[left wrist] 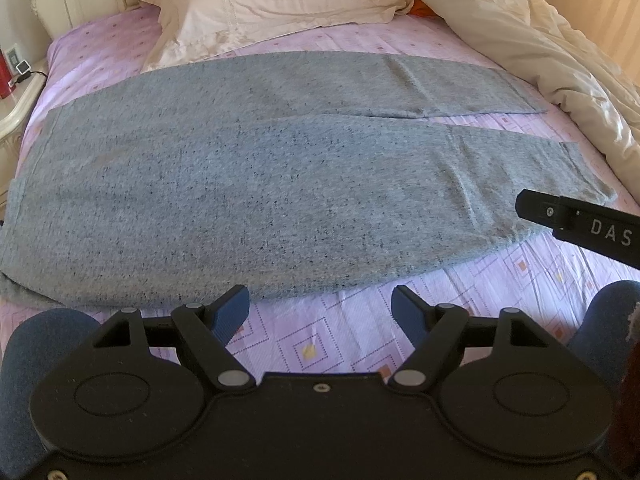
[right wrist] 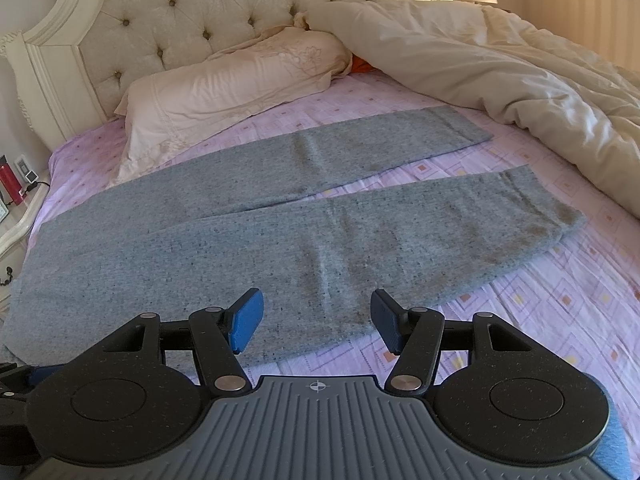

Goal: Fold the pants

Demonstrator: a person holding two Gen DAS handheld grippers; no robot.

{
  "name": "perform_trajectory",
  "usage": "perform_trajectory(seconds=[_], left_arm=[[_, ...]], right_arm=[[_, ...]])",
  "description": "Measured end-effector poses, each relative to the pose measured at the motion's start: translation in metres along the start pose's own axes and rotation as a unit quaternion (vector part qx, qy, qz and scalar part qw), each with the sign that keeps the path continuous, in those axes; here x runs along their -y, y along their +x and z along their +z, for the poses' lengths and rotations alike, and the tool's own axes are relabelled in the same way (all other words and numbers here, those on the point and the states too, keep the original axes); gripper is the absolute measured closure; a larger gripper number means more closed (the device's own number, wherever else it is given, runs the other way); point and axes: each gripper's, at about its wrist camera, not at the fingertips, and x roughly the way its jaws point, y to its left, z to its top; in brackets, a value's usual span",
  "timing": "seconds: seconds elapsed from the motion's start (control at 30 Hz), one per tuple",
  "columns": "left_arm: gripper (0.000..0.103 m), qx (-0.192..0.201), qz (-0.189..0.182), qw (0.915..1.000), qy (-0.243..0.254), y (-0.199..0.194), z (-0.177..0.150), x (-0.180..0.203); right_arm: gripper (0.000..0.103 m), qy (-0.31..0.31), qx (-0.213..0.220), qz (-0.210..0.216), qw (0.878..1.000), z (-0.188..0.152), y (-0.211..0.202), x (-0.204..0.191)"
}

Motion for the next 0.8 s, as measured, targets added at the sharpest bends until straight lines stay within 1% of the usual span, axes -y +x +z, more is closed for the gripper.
perform_trajectory(seconds=[0.23,0.27,0.33,0.37,0.43,0.5,0.53,0.6,0.67,0.8], left_arm=[[0.025,-0.004,-0.003,1.0000,-0.004,-0.001,-0.001,-0.002],[0.026,-0.003,-0.007,0.9999,-0.007,-0.002,-0.001,-0.003],[0.027,-0.001,-0.013,0.9997,-0.022,-0.006,0.001,-0.008],[0.027,-0.001,-0.013,0.9995,-0.028,-0.006,0.003,-0.011],[0.027,-0.005,-0.007,0.9992,-0.039,-0.007,0.009,-0.018],[0.027,-0.011,0.001,0.9986,-0.051,-0.002,0.019,-0.027],[0.027,-0.016,0.006,0.9982,-0.057,0.002,0.025,-0.033],[0.027,-0.020,0.009,0.9976,-0.065,0.012,0.040,-0.043],[0.027,-0.013,0.018,0.9972,-0.071,0.023,0.058,-0.053],[0.027,0.009,0.048,0.9964,-0.069,0.049,0.099,-0.067]], right_arm=[[0.046,0.013,-0.002,0.018,1.000,-0.001,-0.001,0.002],[0.047,0.016,-0.004,0.020,1.000,-0.001,0.000,0.002],[0.053,0.021,-0.008,0.021,1.000,0.001,0.002,0.003],[0.055,0.025,-0.012,0.020,0.999,0.002,0.003,0.005],[0.055,0.039,-0.023,0.020,0.999,0.007,0.009,0.009],[0.055,0.039,-0.041,0.020,0.998,0.015,0.021,0.013],[0.055,0.030,-0.051,0.019,0.998,0.022,0.030,0.014],[0.055,0.015,-0.056,0.018,0.998,0.039,0.045,0.017],[0.055,0.002,-0.057,0.019,0.998,0.056,0.059,0.018],[0.055,-0.019,-0.072,0.011,0.997,0.103,0.101,0.025]])
